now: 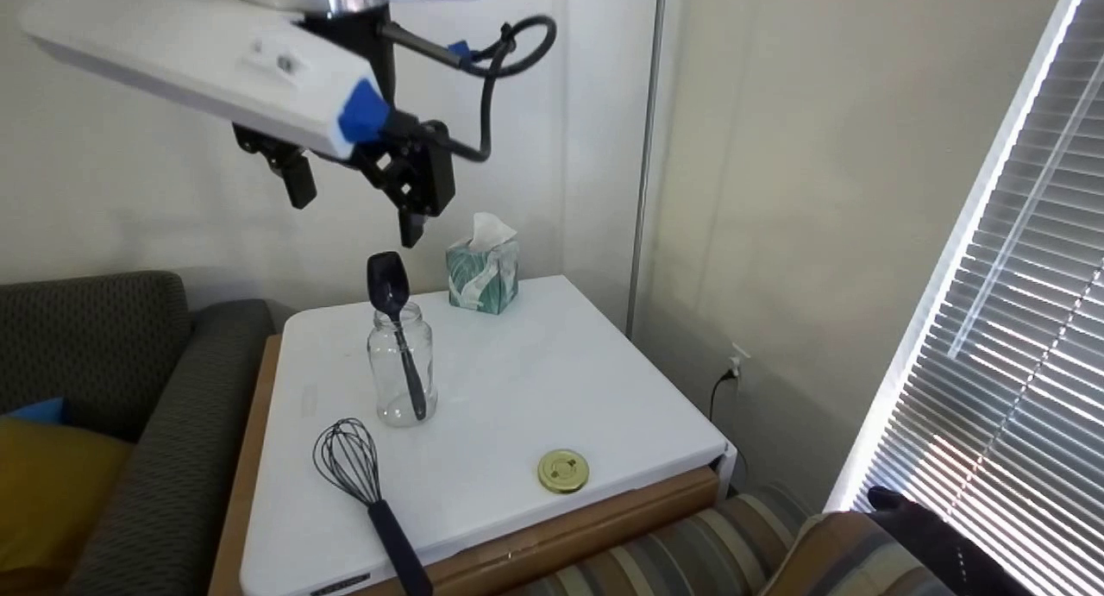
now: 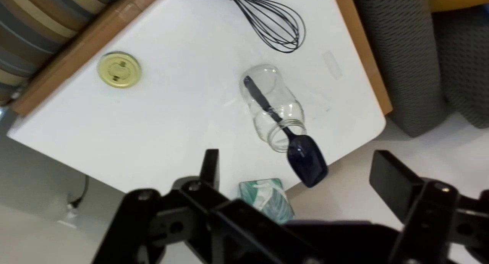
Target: Move the whisk to the right, remove the spoon from the cup and put it beside the whisk
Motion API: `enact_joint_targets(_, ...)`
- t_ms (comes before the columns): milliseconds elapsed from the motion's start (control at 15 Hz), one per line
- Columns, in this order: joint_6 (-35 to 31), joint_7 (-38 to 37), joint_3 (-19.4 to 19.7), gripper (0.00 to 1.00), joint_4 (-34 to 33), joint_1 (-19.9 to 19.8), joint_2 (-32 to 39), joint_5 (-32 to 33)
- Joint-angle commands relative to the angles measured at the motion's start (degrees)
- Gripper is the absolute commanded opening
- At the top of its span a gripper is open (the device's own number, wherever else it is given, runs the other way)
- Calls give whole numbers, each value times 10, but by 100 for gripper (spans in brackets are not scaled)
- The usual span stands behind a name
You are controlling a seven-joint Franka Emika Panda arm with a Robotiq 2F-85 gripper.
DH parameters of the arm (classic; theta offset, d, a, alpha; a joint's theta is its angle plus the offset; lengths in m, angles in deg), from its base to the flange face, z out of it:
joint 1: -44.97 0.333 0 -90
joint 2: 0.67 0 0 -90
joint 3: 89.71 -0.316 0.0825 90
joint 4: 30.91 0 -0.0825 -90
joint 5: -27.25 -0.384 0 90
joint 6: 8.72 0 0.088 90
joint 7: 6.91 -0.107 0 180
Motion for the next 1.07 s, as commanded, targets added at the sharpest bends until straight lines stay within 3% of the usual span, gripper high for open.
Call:
enact_joint_targets(0, 1, 12, -34, 100, -1, -29, 9, -13)
enact_joint_targets(200, 1, 2, -42, 100, -2, -36, 6, -10)
enact_joint_targets(400, -35, -10, -64, 100, -9, -38, 37, 64)
enact_joint_targets(667, -22, 110, -90, 100, -47, -30, 107, 48)
enact_joint_targets(867, 51, 187, -113, 100, -102, -53, 171, 26)
enact_joint_targets(933, 3, 129, -124, 100, -49, -49, 119, 47)
enact_joint_targets(1000, 18, 146, -129, 100, -64, -54, 139, 42)
